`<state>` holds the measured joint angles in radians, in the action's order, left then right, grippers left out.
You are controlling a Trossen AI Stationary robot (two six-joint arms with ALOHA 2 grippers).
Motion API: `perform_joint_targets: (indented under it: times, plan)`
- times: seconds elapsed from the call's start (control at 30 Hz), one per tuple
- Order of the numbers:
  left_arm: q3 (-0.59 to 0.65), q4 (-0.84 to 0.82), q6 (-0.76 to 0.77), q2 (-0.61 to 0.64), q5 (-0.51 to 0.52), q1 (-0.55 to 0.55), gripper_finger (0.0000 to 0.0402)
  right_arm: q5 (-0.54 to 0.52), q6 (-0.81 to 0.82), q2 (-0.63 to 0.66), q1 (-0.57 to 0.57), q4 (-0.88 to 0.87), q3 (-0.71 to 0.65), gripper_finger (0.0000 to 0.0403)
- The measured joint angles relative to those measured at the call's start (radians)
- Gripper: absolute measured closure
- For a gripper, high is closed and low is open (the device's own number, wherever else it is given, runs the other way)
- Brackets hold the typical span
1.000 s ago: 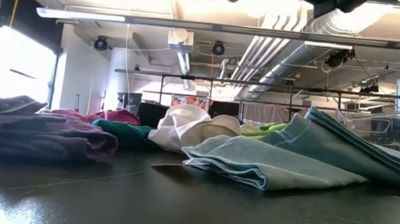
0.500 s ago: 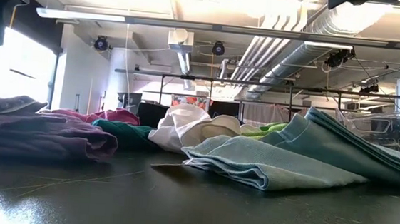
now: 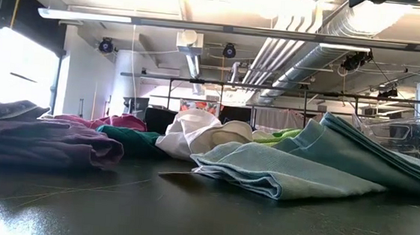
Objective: Sort towels by color in basket
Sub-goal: Put the right dark green towel into the left transparent bin
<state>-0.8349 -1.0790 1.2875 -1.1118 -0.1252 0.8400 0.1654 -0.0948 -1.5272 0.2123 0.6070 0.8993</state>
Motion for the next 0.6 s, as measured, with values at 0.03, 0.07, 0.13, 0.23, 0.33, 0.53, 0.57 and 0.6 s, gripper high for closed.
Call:
perform_joint_targets:
  times: [0.03, 0.07, 0.13, 0.23, 0.33, 0.53, 0.57, 0.6]
  plan:
    - [0.037, 0.062, 0.024, 0.000, -0.017, 0.005, 0.0178, 0.000, -0.001, 0.000, 0.000, -0.004, 0.000, 0.0199]
    - [0.079, 0.133, 0.058, 0.000, -0.039, 0.009, 0.0179, 0.000, -0.001, 0.000, 0.002, -0.008, 0.000, 0.0199]
    - [0.163, 0.276, 0.109, -0.006, -0.070, 0.015, 0.0186, 0.000, -0.004, 0.000, 0.005, -0.025, 0.000, 0.0199]
    - [0.253, 0.397, 0.108, -0.029, -0.064, 0.018, 0.0200, 0.000, -0.011, 0.000, 0.007, -0.027, 0.000, 0.0199]
    - [0.288, 0.418, 0.058, -0.060, -0.013, 0.008, 0.0215, 0.000, -0.011, 0.000, 0.007, -0.029, 0.000, 0.0199]
    - [0.261, 0.373, -0.066, -0.077, 0.029, -0.016, 0.0239, 0.000, -0.011, 0.000, 0.007, -0.025, 0.000, 0.0199]
    - [0.238, 0.334, -0.070, -0.072, 0.030, -0.015, 0.0242, 0.000, -0.011, 0.000, 0.007, -0.020, 0.000, 0.0199]
    - [0.209, 0.287, -0.070, -0.068, 0.031, -0.013, 0.0246, 0.001, -0.011, 0.000, 0.007, -0.014, 0.000, 0.0199]
